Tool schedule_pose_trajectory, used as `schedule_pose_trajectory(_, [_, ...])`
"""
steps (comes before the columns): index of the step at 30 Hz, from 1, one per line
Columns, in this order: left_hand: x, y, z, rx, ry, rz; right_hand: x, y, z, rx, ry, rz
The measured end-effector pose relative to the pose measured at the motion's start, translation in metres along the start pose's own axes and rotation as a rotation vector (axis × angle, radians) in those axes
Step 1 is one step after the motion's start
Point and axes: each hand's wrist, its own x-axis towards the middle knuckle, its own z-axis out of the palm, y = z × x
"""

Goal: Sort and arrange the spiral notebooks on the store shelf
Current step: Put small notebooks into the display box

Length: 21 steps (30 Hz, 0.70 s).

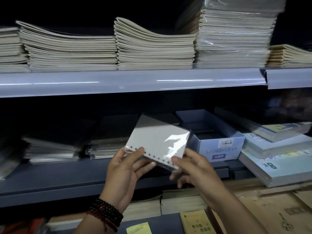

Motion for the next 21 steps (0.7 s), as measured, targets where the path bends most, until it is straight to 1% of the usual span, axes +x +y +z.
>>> schedule_pose_trajectory(1, [0.0,-0.001,0.001,0.009,-0.003,-0.01,0.0,0.0,0.002,-0.011,0.004,0.0])
schedule_pose_trajectory(3, [0.0,0.0,0.001,0.025,0.015,-0.016,0.001,-0.001,0.003,0.033,0.068,-0.018])
schedule_pose_trajectory(6, [0.002,0.001,-0.001,0.015,0.042,-0.019,0.003,-0.005,-0.003,0.065,0.2,-0.105])
schedule_pose_trajectory(9, [0.002,-0.001,0.001,0.009,0.015,-0.028,0.003,-0.013,-0.009,0.022,0.348,-0.218])
schedule_pose_trajectory(12, [0.002,-0.005,0.017,0.028,0.028,0.008,0.004,-0.028,-0.022,-0.011,0.449,-0.292])
schedule_pose_trajectory(17, [0.025,-0.015,0.073,0.126,0.026,0.082,0.024,-0.05,-0.08,-0.261,0.581,-0.338])
schedule_pose_trajectory(21, [0.055,-0.033,0.129,0.313,0.012,0.103,0.036,-0.053,-0.133,-0.417,0.707,-0.323])
